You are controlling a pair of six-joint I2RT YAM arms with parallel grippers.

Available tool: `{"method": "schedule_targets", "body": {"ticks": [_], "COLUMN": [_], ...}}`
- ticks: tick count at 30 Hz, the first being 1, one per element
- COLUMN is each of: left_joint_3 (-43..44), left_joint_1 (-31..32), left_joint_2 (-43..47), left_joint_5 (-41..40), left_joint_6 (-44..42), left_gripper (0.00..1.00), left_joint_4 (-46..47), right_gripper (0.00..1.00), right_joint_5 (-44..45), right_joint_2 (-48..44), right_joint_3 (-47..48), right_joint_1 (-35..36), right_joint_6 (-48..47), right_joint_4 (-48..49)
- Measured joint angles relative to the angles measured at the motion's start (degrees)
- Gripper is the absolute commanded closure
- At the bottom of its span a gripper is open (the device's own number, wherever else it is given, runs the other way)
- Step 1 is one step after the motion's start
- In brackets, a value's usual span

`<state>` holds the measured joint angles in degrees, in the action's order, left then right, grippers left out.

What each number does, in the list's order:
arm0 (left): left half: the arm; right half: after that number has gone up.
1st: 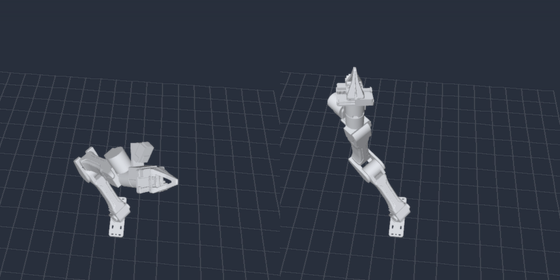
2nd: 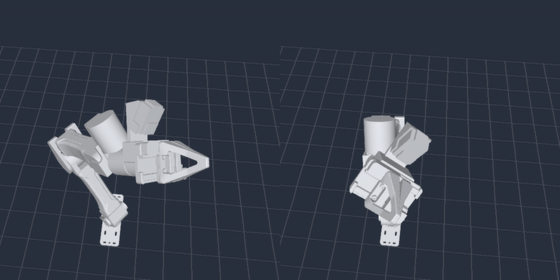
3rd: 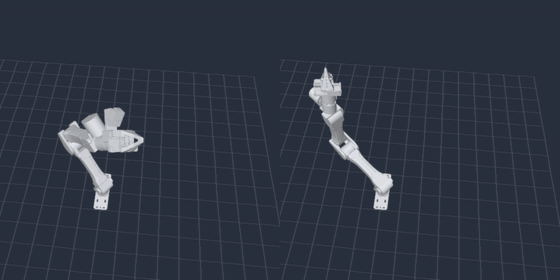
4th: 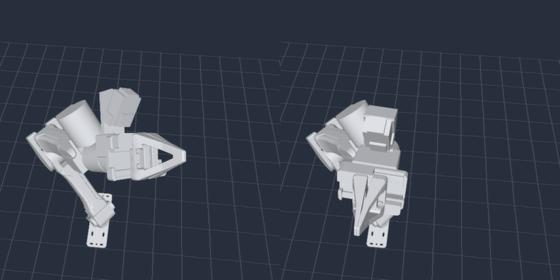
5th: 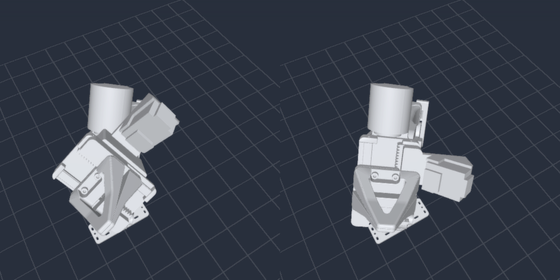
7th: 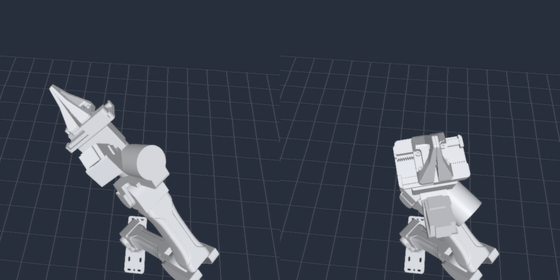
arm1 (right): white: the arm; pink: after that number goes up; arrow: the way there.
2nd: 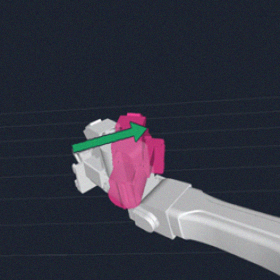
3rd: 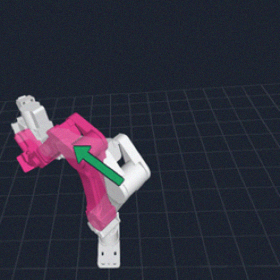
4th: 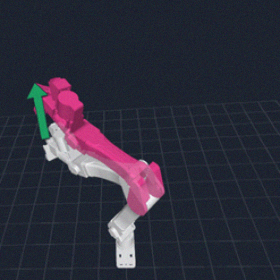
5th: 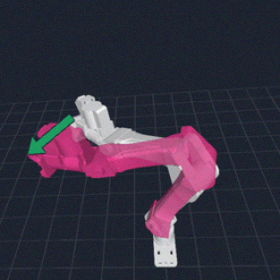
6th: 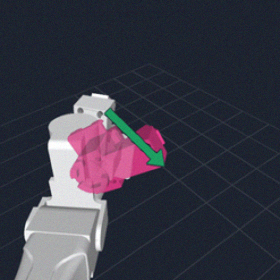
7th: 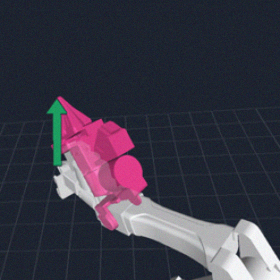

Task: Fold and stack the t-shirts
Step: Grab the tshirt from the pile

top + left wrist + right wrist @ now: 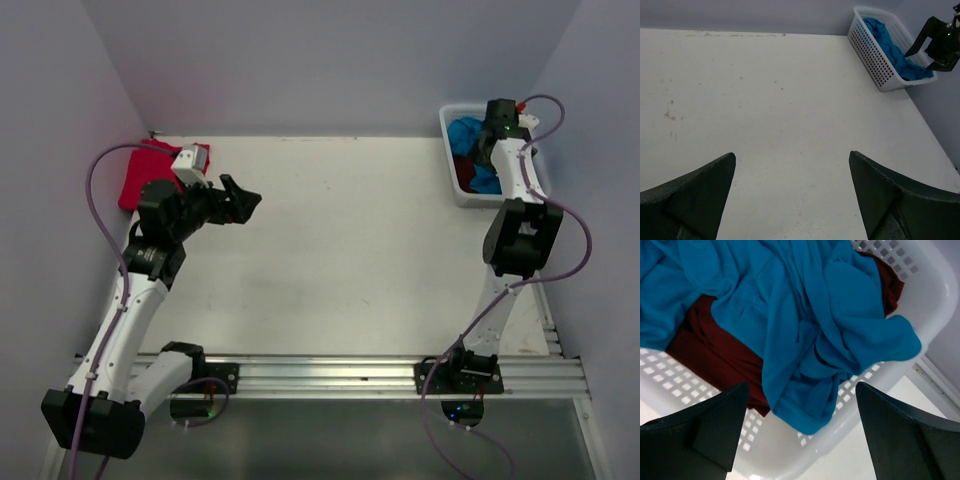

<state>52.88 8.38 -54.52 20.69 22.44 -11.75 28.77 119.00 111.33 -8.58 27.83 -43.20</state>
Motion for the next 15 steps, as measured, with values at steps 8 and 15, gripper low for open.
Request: {"method": "schedule_targets", "body": {"ticks": [8,15], "left_joint_3": [0.0,0.0], "left_joint_1": [0.0,0.0], "left_joint_2": [0.3,0.8], "left_joint_5": [0.0,0.0], "left_joint_6": [-0.9,-1.0], "left_gripper": [0.0,0.0], "left_joint_4": [-1.6,-2.8], "right_gripper": [0.29,1.0], "right_joint_5": [-1.5,-3.5], "right_joint_2": [12.1,13.1], "right_joint_3": [6.8,5.7], "right_joint_1": [-3.6,-5.7], "right_joint_6": [2.4,4.9], "right_joint_4": [-3.7,-3.6]}}
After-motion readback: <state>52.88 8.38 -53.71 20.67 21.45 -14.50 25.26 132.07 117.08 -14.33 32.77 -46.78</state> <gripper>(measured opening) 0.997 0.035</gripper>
